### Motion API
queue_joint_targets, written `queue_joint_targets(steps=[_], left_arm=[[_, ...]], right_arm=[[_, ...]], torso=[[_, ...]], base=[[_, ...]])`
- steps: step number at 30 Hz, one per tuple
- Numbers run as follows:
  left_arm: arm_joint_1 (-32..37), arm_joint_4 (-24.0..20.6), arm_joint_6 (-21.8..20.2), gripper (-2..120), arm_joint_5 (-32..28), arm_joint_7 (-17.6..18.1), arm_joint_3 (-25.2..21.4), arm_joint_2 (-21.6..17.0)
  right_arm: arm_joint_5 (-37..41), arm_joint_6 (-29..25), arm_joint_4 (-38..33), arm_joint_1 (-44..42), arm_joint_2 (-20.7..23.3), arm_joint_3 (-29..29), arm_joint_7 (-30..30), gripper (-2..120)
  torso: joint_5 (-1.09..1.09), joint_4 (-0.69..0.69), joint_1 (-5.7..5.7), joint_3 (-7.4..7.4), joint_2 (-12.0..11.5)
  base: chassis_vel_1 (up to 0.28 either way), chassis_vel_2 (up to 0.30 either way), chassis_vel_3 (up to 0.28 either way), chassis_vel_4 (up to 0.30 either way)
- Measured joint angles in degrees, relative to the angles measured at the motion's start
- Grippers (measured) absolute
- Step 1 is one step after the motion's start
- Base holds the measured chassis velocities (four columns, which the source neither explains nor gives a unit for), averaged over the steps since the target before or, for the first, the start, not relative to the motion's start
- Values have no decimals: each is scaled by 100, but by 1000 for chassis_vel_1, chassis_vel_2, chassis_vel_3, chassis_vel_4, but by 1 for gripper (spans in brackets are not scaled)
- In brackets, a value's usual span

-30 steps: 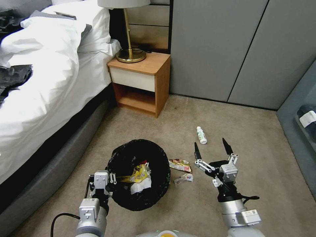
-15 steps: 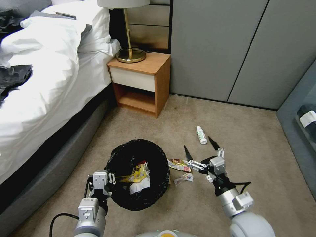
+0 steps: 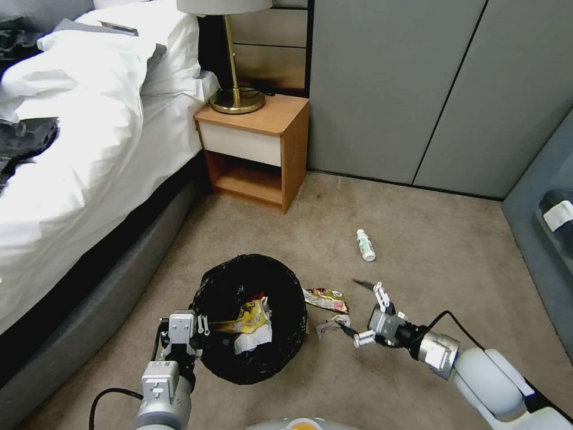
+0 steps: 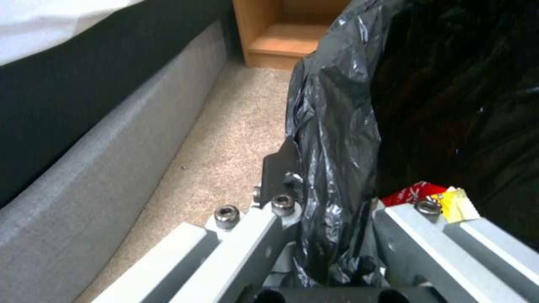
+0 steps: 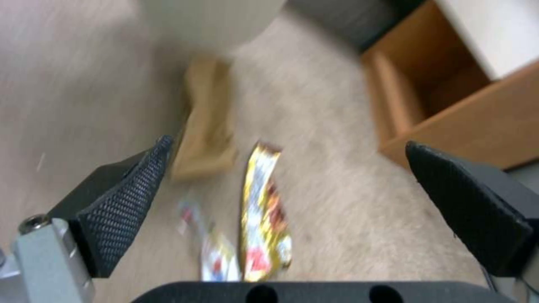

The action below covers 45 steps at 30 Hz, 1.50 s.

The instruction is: Pick up the trash bin, then pick up the garbage from the floor and place it into the trash bin.

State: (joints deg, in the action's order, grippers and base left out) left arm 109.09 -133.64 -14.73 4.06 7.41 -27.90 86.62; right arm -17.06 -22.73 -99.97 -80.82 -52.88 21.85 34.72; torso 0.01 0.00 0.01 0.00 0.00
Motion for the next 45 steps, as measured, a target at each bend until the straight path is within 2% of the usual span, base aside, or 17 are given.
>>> queue_joint_targets(steps=[7,14,24,31,45], left_arm=[[44,-37,16,1,60,-2,1,30],[48,-45,20,1,82,-6,3,37],[70,-45,32,1,117,-17,32,23],[89,-56,38,1,112,-21,12,17],[90,-56,46,1,118,-21,-2,47]], right_arm=[[-503,-375,572,226,-80,-15,245,100],[-647,-578,1027,361,-208,-42,226,100],[-1005,-845,1759,774,-534,-100,-56,100],[-1203,-917,2418,1309,-817,-219,-527,100],[-1421,-955,2768,1730,-1049,-502,-682,100]], torso=[[0,0,0,0,0],[0,-1,-1,0,0],[-1,0,-1,0,0],[-1,0,0,0,0],[-1,0,0,0,0]], base=[[0,0,0,0],[0,0,0,0],[0,0,0,0],[0,0,0,0],[0,0,0,0]])
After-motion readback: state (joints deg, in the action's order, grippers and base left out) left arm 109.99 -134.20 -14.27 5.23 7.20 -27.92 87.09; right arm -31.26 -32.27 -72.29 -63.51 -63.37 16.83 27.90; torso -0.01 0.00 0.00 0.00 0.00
